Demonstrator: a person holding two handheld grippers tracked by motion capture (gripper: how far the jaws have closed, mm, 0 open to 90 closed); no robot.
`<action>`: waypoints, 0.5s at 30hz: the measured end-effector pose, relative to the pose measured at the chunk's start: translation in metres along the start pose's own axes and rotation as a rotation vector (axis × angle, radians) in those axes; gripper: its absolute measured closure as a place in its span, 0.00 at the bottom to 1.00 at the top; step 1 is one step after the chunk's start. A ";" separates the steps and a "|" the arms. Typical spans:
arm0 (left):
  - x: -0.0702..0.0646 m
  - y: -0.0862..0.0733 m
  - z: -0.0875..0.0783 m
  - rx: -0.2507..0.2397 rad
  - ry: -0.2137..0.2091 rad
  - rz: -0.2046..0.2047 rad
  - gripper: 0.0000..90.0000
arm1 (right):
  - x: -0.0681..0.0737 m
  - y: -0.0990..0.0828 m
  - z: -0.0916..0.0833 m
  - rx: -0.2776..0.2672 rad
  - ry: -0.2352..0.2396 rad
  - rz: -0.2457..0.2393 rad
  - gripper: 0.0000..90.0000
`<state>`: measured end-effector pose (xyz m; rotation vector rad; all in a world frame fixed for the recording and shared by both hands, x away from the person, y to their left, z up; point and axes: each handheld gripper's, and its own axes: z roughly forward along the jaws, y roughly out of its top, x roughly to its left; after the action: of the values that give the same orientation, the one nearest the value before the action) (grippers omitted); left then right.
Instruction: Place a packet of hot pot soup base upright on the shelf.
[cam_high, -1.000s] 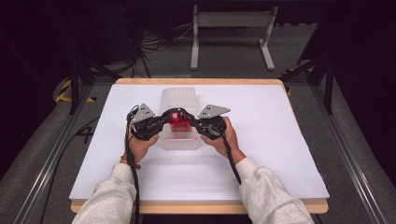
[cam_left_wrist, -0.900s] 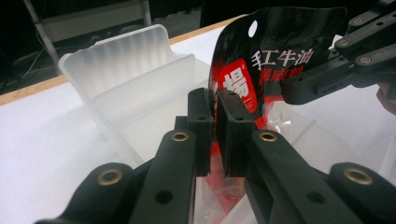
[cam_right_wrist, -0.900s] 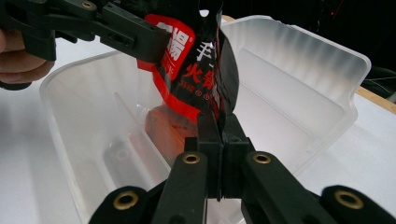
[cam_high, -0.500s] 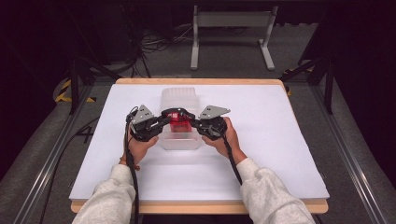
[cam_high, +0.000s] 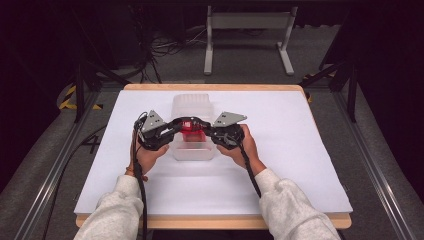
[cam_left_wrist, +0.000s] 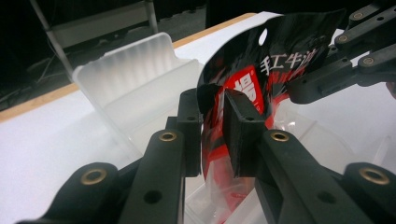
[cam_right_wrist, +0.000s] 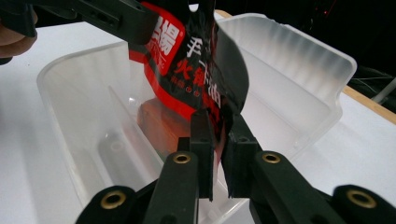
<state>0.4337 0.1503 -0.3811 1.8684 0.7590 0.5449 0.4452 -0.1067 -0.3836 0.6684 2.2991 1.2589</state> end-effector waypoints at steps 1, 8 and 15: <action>0.000 0.001 -0.001 0.000 0.001 0.010 0.85 | 0.000 0.001 -0.001 -0.002 -0.002 0.000 0.93; -0.003 0.008 -0.006 -0.003 -0.002 0.021 0.77 | -0.002 0.006 -0.008 -0.011 -0.016 -0.012 0.93; -0.005 0.010 -0.006 -0.002 -0.001 0.024 0.59 | -0.005 0.006 -0.012 -0.011 -0.027 -0.013 0.93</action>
<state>0.4287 0.1482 -0.3700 1.8779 0.7357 0.5592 0.4434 -0.1149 -0.3722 0.6612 2.2691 1.2484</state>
